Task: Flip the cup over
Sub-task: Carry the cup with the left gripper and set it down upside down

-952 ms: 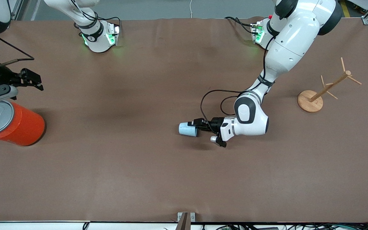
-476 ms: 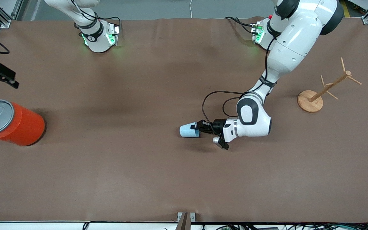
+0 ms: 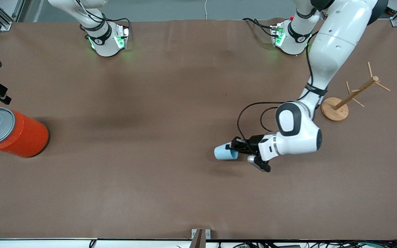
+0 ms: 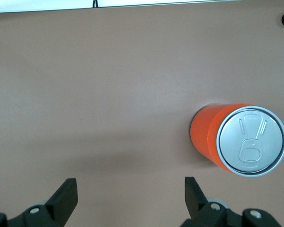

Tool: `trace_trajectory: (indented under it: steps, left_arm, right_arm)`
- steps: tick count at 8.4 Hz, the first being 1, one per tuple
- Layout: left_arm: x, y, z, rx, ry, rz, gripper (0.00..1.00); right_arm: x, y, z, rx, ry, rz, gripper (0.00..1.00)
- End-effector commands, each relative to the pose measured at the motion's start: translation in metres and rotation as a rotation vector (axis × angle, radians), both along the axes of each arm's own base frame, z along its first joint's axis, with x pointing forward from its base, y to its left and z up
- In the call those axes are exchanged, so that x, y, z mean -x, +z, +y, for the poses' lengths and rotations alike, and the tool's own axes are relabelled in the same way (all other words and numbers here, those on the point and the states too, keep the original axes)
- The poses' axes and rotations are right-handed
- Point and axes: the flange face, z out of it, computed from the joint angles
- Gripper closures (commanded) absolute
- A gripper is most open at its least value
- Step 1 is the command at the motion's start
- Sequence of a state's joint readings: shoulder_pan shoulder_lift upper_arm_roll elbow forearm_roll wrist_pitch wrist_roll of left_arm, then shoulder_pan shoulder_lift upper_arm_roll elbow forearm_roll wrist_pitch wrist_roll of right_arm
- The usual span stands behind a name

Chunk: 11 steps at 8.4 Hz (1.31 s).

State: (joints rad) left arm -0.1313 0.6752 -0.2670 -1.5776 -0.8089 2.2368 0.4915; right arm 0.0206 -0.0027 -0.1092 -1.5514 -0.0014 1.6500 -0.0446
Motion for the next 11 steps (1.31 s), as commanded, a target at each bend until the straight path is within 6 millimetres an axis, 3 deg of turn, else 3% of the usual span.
trace_trajectory:
  steps: [1, 3, 6, 10, 11]
  left_arm:
    - [-0.013, 0.033, 0.04, -0.146, -0.069, -0.008, 1.0]
    - [-0.032, 0.059, 0.097, -0.358, -0.149, -0.037, 1.0]
    - [-0.041, 0.07, 0.149, -0.664, -0.256, -0.097, 1.0]
    - [-0.048, 0.022, 0.219, -0.826, -0.234, -0.02, 1.0]
    - [-0.046, 0.006, 0.223, -0.838, -0.212, 0.014, 1.0]
  right_arm:
    - [0.01, 0.012, 0.011, -0.002, 0.007, 0.015, 0.0]
    - [0.013, 0.008, 0.008, -0.008, 0.003, 0.042, 0.0]
    - [0.018, 0.005, 0.012, -0.024, 0.004, 0.094, 0.0]
    - [0.022, 0.007, 0.015, -0.043, 0.011, 0.106, 0.0]
    - [0.022, 0.008, 0.016, -0.061, 0.011, 0.103, 0.0]
